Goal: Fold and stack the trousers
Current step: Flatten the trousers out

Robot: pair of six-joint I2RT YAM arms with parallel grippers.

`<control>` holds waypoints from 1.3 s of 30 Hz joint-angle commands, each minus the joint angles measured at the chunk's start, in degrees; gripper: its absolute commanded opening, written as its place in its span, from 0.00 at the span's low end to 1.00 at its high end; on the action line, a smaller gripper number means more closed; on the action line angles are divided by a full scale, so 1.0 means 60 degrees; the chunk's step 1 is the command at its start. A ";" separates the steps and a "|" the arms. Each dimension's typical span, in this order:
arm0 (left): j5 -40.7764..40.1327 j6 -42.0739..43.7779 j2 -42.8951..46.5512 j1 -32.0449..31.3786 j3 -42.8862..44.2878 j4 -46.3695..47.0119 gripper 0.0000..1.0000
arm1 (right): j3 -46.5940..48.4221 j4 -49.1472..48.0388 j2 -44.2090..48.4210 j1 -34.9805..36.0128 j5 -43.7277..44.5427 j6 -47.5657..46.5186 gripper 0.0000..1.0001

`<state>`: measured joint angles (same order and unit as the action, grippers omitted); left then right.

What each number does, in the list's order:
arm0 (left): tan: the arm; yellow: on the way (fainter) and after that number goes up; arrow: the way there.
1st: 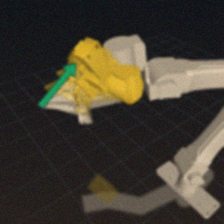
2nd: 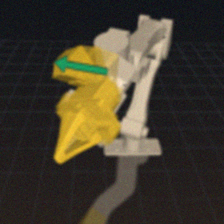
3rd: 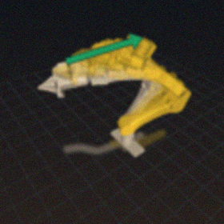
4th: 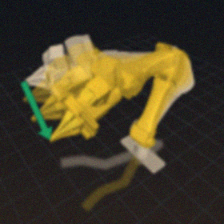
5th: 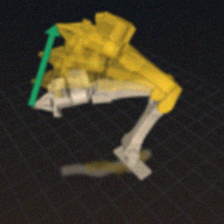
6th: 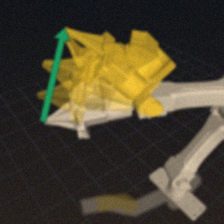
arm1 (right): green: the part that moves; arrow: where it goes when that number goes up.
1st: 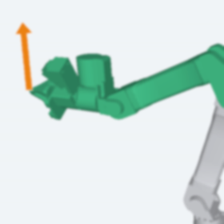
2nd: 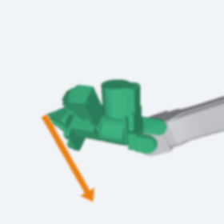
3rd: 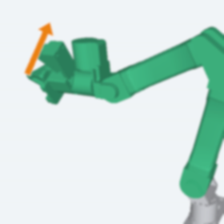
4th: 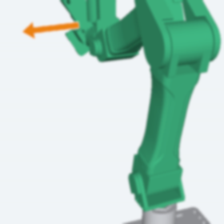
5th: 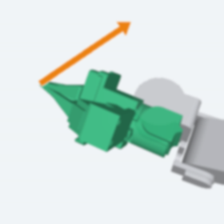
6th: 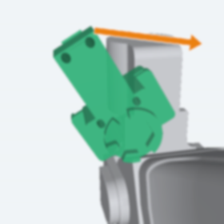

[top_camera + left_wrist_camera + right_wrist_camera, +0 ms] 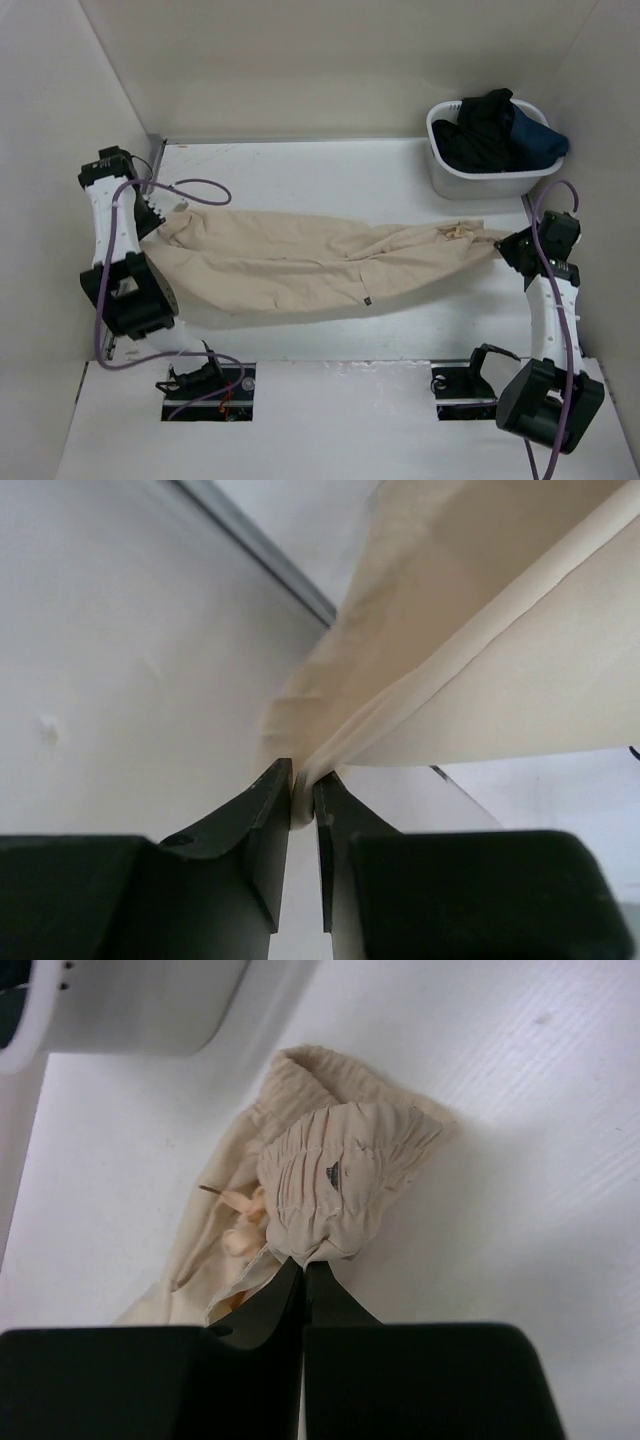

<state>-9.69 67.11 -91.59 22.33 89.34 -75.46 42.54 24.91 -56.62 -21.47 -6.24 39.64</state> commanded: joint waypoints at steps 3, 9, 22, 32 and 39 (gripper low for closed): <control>0.0692 -0.0476 -0.3275 -0.0388 0.2259 0.0374 0.15 | -0.0119 -0.0430 -0.0318 -0.0545 -0.0220 0.0074 0.00; 0.1249 -0.1997 -0.5403 -0.0813 0.4430 0.2258 0.20 | 0.0087 -0.0445 -0.0729 -0.0501 -0.0015 -0.0073 0.00; 0.4144 -0.3726 -0.1155 0.0195 0.0596 0.2255 0.78 | -0.0059 -0.0708 -0.0817 -0.0091 0.0190 -0.0190 0.00; 0.6099 -0.6496 -0.2239 0.1985 -0.1501 0.3565 0.74 | -0.0293 -0.0796 -0.0451 0.0056 0.0264 -0.0102 0.00; 0.5453 -0.7126 -0.2883 0.1911 -0.1604 0.5251 0.65 | -0.0513 -0.0870 -0.0291 0.0114 0.0381 0.0000 0.00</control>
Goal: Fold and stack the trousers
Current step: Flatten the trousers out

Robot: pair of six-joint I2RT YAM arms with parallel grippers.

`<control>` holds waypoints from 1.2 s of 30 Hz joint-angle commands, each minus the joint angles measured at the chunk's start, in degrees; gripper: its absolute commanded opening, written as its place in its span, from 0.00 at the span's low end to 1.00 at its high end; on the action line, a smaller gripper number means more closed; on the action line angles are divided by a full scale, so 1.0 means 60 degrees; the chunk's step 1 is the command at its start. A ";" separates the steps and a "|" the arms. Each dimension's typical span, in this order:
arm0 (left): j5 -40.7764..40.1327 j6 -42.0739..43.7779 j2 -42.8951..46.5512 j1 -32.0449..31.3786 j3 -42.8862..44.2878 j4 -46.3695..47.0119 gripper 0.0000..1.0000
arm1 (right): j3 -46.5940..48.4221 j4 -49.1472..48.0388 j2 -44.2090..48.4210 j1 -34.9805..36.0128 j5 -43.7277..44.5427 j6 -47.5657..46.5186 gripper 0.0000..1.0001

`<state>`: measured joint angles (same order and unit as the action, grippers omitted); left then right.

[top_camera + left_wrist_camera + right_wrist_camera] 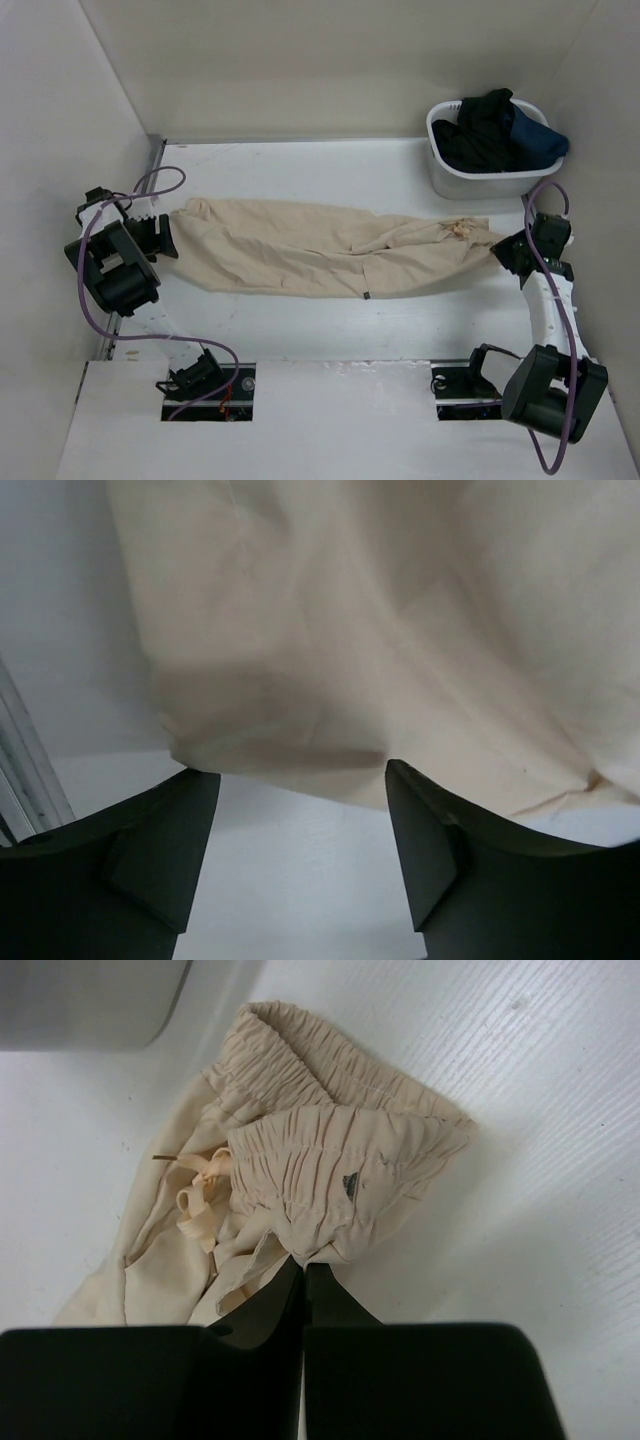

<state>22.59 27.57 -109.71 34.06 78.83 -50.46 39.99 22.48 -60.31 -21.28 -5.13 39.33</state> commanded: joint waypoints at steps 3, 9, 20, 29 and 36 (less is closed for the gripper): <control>0.1049 -0.0772 -0.0011 -0.0045 0.0134 0.1173 0.55 | -0.0160 -0.0480 0.0472 0.0082 0.0268 0.0008 0.00; 0.2271 -0.0773 0.0456 -0.0103 0.0163 0.0429 0.00 | -0.0044 -0.0436 0.0458 0.0009 0.0225 -0.0007 0.00; -0.2794 0.2143 0.3842 -0.1328 0.2126 -0.4188 0.09 | 0.0117 -0.0304 0.0663 0.0082 0.0034 -0.0008 0.00; -0.3838 0.1470 -0.1660 -0.3166 0.2766 -0.2739 0.15 | 0.0161 -0.0568 0.0136 0.0520 0.0165 0.0066 0.00; -0.2494 0.0913 -0.1320 -0.2200 0.4397 -0.2081 0.48 | -0.0014 -0.0685 0.0121 0.0653 0.0195 0.0037 0.00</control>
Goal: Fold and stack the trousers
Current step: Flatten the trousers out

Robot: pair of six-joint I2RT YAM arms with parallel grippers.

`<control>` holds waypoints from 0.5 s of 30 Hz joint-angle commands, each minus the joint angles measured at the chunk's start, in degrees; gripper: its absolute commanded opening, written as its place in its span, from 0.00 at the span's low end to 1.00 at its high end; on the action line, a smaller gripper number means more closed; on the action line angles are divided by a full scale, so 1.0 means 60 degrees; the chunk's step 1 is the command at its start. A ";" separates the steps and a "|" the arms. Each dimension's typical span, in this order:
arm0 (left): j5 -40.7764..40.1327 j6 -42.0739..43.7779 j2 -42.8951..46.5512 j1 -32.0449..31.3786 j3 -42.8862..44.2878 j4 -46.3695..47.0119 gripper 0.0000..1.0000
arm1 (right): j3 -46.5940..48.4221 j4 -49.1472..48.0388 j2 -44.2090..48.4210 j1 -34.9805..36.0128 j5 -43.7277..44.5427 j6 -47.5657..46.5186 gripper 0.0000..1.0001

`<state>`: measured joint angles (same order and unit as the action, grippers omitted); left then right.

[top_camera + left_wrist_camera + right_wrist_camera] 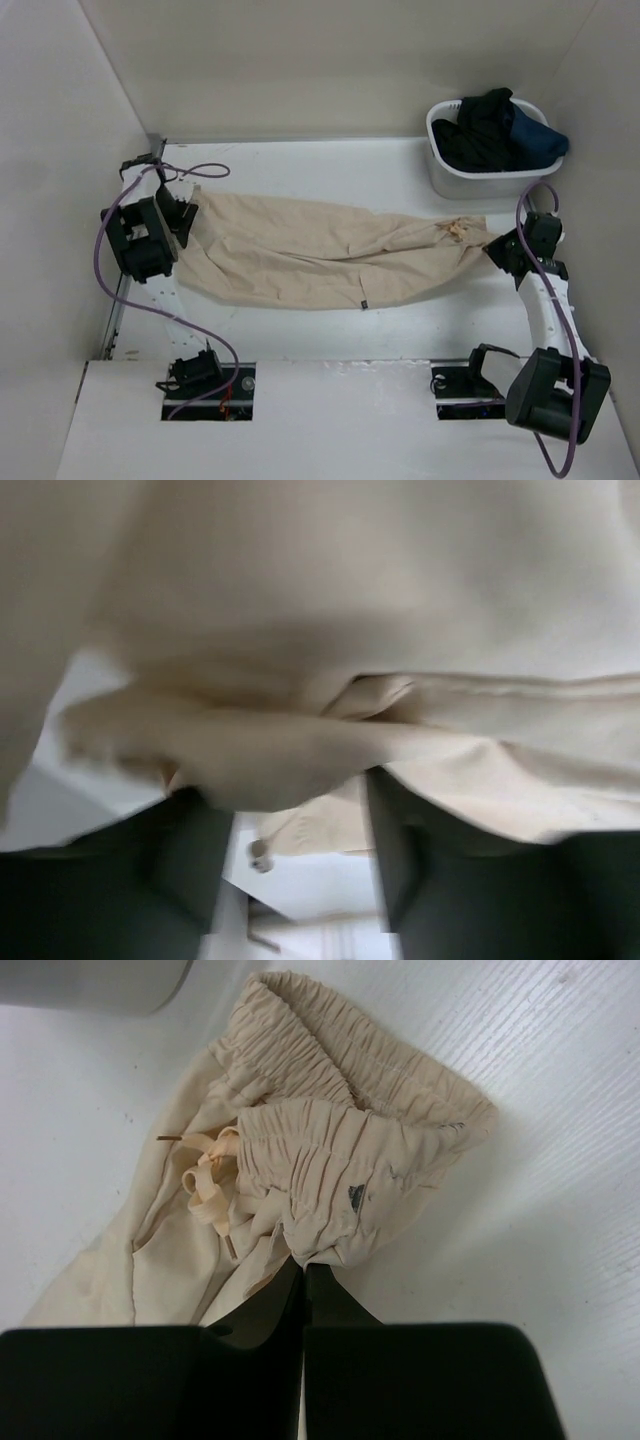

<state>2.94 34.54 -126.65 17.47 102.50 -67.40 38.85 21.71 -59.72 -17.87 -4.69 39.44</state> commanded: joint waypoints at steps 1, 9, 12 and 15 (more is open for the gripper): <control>0.1060 -0.0337 0.2103 0.0741 0.0248 0.1020 0.57 | 0.0103 -0.0587 0.0022 0.0099 0.0122 0.0018 0.00; 0.1677 -0.0001 0.4804 0.1972 -0.2519 0.1023 0.74 | -0.0147 -0.0528 0.0066 0.0143 0.0356 0.0062 0.00; 0.2057 0.0102 0.4660 0.2295 -0.3662 0.1140 0.71 | -0.0176 -0.0514 0.0227 0.0158 0.0474 0.0019 0.00; 0.2365 0.0029 0.4191 0.2339 -0.4250 0.1314 0.57 | -0.0176 -0.0412 0.0315 0.0158 0.0532 -0.0011 0.00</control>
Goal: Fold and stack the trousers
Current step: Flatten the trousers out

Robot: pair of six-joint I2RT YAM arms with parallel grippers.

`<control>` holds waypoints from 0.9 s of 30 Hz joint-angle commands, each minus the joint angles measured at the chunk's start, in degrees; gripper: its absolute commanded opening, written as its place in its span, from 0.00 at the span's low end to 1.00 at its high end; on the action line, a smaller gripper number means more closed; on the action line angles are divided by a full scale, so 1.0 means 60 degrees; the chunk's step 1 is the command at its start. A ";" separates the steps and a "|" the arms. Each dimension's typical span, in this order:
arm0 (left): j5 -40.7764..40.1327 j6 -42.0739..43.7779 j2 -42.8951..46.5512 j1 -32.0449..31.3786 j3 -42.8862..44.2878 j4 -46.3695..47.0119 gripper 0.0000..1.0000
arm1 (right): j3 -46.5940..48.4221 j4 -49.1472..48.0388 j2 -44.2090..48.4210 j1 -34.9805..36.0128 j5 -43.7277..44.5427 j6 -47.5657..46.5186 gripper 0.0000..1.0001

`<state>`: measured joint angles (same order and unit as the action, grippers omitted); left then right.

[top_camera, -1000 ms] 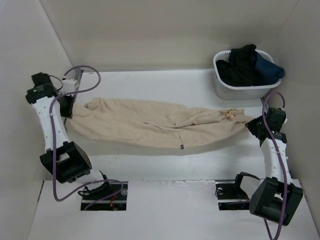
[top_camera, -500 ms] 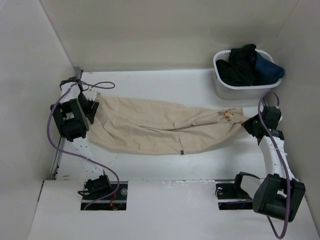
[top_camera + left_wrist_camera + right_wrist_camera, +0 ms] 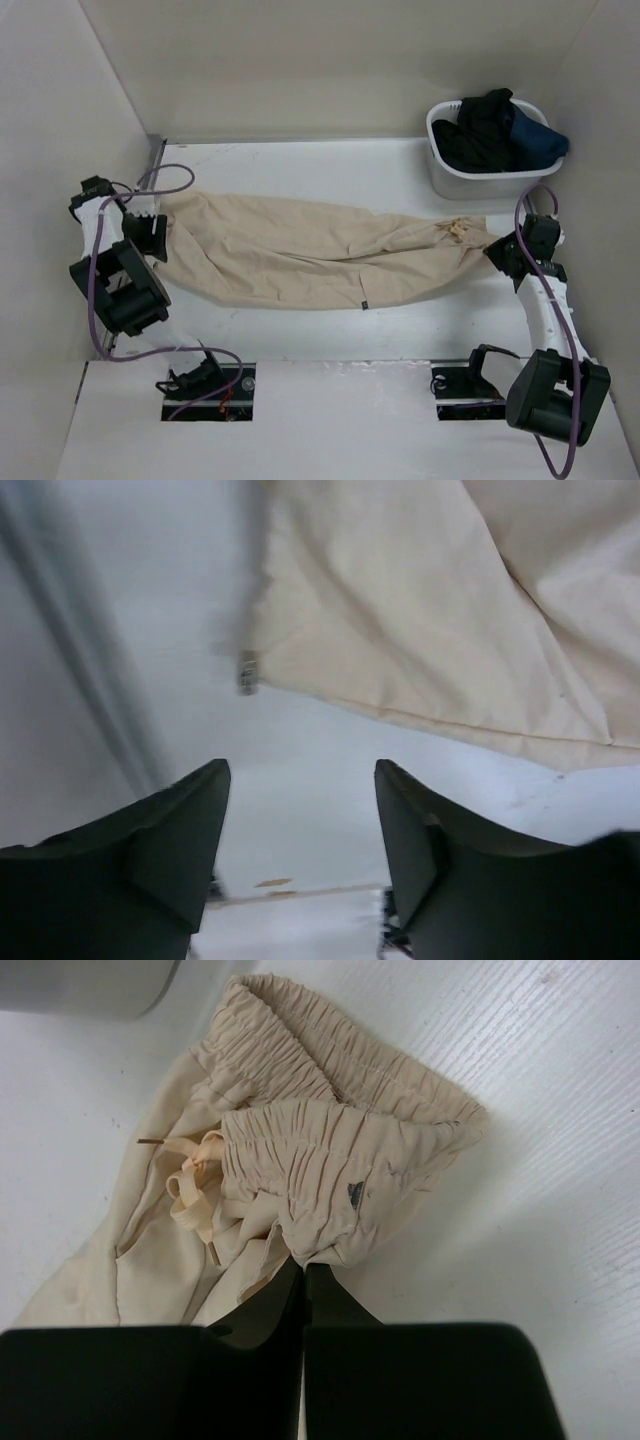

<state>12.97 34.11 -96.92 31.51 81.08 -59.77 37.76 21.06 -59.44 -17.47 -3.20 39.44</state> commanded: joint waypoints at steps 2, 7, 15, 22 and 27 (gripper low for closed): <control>0.1015 -0.0190 -0.0779 0.0132 -0.0594 0.0307 0.59 | -0.0009 -0.0273 0.0341 0.0078 0.0387 -0.0011 0.00; -0.0077 -0.0017 -0.1524 -0.0232 -0.0110 0.0542 0.65 | -0.0155 -0.0302 0.0210 0.0092 0.0475 0.0077 0.00; -0.2001 0.0863 -0.2113 -0.0805 -0.0651 0.1157 0.58 | -0.0345 -0.0273 0.0561 0.0092 0.0563 0.0223 0.00; -0.2015 0.0995 -0.1866 -0.0703 -0.1412 0.1495 0.08 | -0.0449 0.0077 0.0751 -0.0126 0.0446 0.0544 0.00; -0.2118 0.1668 0.0359 0.0028 -0.1677 0.0764 0.03 | -0.0317 0.1877 0.2286 -0.0552 0.0621 0.1496 0.00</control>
<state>0.86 40.91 -104.77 28.86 70.81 -52.60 34.65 26.72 -51.07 -19.81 -0.97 44.45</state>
